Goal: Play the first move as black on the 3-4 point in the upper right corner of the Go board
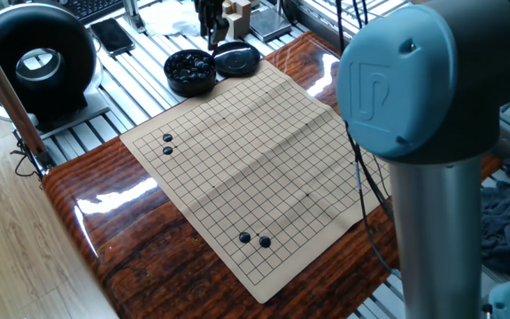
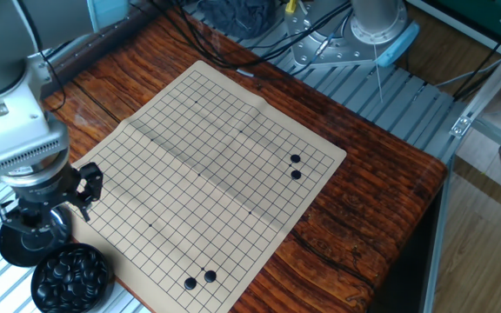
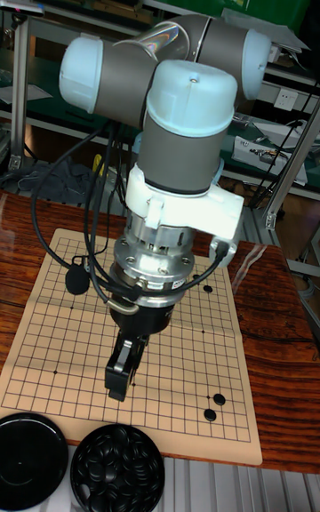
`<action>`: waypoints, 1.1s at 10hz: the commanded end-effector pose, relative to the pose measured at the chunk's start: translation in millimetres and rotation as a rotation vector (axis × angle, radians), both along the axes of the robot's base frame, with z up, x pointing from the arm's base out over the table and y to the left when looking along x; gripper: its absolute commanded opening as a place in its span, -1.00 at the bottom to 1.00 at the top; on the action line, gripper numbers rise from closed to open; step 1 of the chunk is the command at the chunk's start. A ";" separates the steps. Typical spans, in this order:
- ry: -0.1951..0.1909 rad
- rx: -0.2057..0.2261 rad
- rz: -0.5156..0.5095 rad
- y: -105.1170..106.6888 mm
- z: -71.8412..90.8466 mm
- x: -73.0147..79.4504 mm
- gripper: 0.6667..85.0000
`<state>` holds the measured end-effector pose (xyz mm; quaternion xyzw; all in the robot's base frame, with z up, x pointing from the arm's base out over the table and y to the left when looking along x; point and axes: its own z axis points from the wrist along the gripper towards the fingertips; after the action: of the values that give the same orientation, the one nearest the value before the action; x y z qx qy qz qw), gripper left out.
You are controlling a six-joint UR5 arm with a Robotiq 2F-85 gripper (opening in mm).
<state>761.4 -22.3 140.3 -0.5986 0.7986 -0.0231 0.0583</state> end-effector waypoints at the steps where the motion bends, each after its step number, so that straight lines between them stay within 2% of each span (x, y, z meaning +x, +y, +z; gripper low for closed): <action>1: 0.013 0.016 0.038 4.1 -0.9 8.0 0.01; 3: 0.003 -0.027 0.097 2.0 -2.5 24.7 0.03; 5: 0.002 0.006 0.111 10.3 -12.5 32.4 0.04; 7: 0.005 0.009 0.108 9.3 -18.2 34.0 0.04; 11: -0.012 0.024 0.106 4.8 -30.0 34.9 0.04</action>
<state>794.4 -18.1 115.7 -0.6401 0.7655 -0.0199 0.0618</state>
